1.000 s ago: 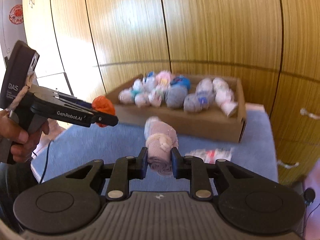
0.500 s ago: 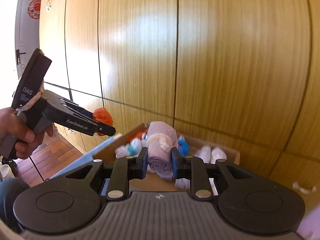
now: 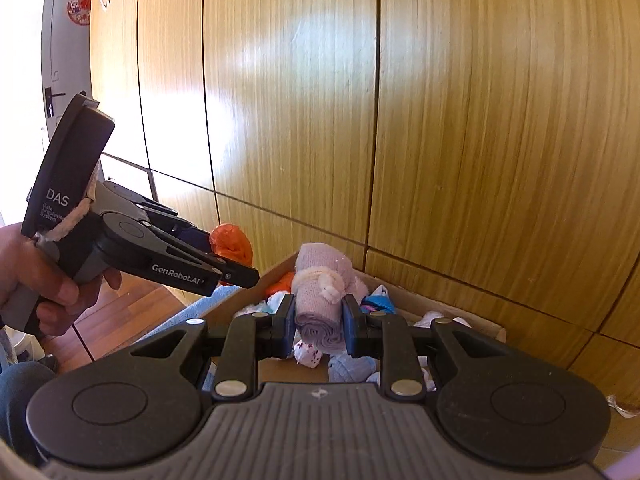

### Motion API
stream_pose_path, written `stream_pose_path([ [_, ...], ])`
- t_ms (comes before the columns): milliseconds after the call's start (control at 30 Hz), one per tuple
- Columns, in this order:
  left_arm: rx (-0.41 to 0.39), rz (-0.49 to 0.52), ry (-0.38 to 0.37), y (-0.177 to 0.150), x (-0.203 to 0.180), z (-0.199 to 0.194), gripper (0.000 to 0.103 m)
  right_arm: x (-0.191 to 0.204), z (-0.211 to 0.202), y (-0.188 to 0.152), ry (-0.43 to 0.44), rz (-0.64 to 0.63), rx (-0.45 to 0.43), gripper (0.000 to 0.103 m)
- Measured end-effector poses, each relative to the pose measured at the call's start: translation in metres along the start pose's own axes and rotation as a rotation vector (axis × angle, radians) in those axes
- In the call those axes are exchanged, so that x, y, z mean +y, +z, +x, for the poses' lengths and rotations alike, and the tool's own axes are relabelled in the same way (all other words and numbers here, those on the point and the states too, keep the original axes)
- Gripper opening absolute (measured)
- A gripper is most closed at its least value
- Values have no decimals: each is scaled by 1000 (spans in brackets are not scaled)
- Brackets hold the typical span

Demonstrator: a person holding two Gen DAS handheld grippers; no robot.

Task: Organize objects
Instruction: 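Carry both held bundles over the tray and lower them inside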

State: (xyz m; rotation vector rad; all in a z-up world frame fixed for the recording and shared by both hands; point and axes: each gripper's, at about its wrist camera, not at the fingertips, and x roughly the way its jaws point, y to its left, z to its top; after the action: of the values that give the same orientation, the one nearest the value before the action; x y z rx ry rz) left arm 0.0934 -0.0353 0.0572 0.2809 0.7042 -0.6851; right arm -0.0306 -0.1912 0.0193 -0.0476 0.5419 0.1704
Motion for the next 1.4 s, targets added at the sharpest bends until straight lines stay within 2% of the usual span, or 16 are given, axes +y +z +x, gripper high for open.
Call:
stream_pose_path([
  [267,13,-2,-12,-6,2,7,53,-1,11,-1,10,-3,25,21],
  [467,53,-3,-12,-16,5,22,53,-2,25,9,24,-16,53,21],
  [633,127,-12,-44,-28,12,41,53,-2,49,4,53,-37,111,21],
  [833,233,-49,-129,-42,17,60,53,-2,74,-6,128,-61,204,21],
  [967,313,-83,-145,-45,23,79,53,0,83,-11,180,-92,268,21],
  [1167,312,-19,-93,-37,19,91,53,4,109,-17,236,-149,357,21],
  [1400,277,228,-24,-46,2,90,55,10,128,-21,262,-182,405,21],
])
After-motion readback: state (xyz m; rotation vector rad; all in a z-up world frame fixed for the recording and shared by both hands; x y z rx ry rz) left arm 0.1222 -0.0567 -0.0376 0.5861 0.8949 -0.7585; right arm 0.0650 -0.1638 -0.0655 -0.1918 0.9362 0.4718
